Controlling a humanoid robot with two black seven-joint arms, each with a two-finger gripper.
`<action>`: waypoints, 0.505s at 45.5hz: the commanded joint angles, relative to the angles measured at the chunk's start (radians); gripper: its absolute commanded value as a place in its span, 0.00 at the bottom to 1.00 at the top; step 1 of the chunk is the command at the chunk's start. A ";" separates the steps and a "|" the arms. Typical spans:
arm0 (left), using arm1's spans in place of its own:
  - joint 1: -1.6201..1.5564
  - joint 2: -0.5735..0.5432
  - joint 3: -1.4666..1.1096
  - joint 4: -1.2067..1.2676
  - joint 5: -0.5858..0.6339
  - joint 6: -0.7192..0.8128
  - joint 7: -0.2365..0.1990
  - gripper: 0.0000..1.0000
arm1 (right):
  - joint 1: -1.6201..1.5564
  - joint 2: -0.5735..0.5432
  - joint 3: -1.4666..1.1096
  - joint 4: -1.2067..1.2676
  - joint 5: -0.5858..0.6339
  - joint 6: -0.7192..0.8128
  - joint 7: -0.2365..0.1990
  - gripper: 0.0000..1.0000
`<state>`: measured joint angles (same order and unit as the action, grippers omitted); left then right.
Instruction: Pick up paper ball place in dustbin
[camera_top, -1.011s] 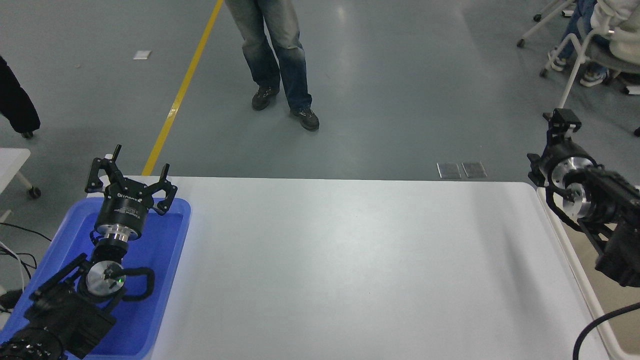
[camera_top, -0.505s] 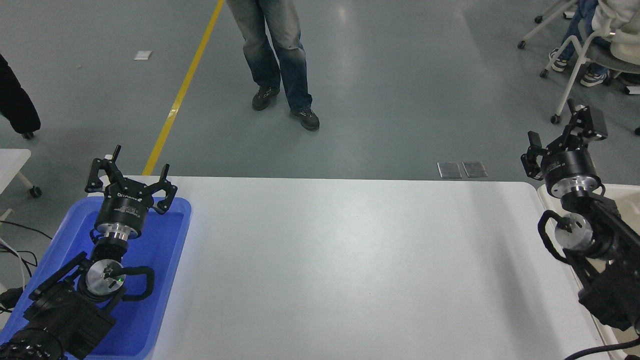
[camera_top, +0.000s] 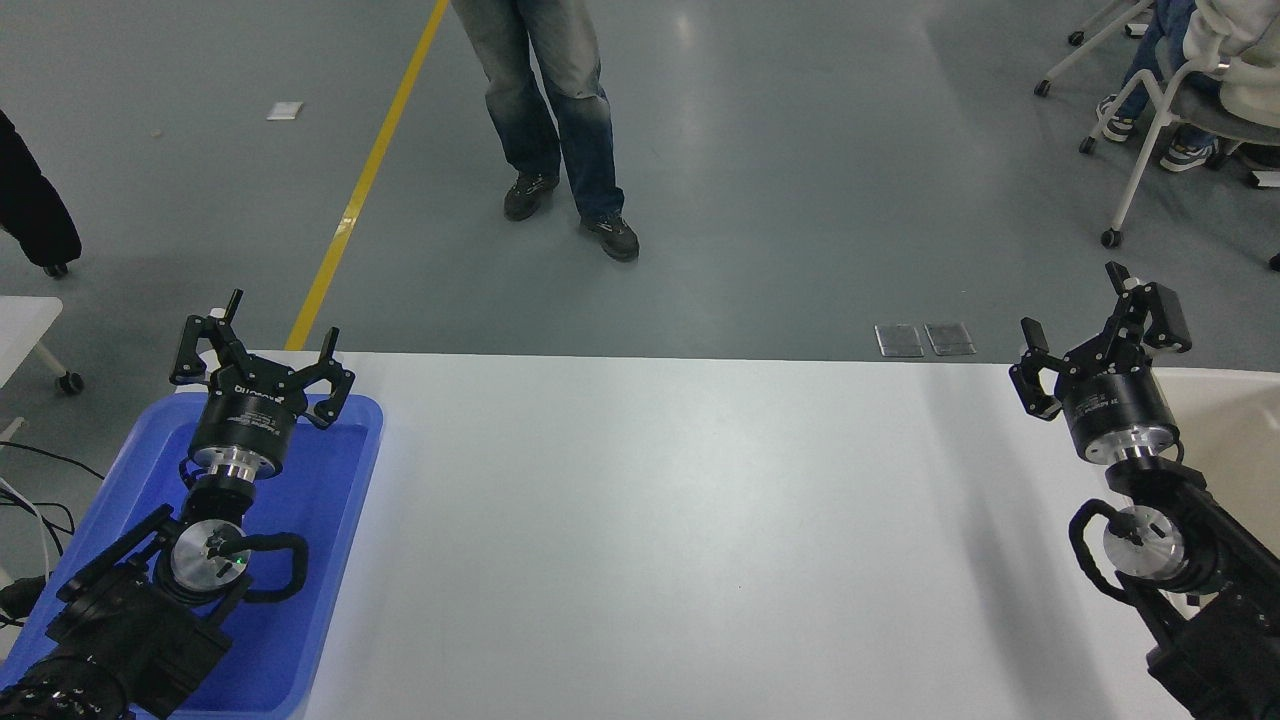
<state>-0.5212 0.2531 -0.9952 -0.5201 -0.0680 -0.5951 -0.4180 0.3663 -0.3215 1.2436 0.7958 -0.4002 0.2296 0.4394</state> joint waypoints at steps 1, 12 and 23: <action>0.000 0.000 0.000 0.000 -0.001 0.000 0.001 1.00 | 0.002 0.012 0.004 -0.009 0.001 0.011 0.002 1.00; 0.000 0.000 0.000 0.000 -0.001 0.000 -0.001 1.00 | 0.020 0.013 0.002 -0.020 0.001 0.007 0.005 1.00; 0.000 0.000 0.000 0.000 -0.001 0.000 0.001 1.00 | 0.020 0.013 -0.009 -0.020 0.000 0.007 0.004 1.00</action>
<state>-0.5212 0.2531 -0.9955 -0.5200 -0.0687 -0.5951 -0.4180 0.3829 -0.3096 1.2424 0.7790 -0.3991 0.2358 0.4434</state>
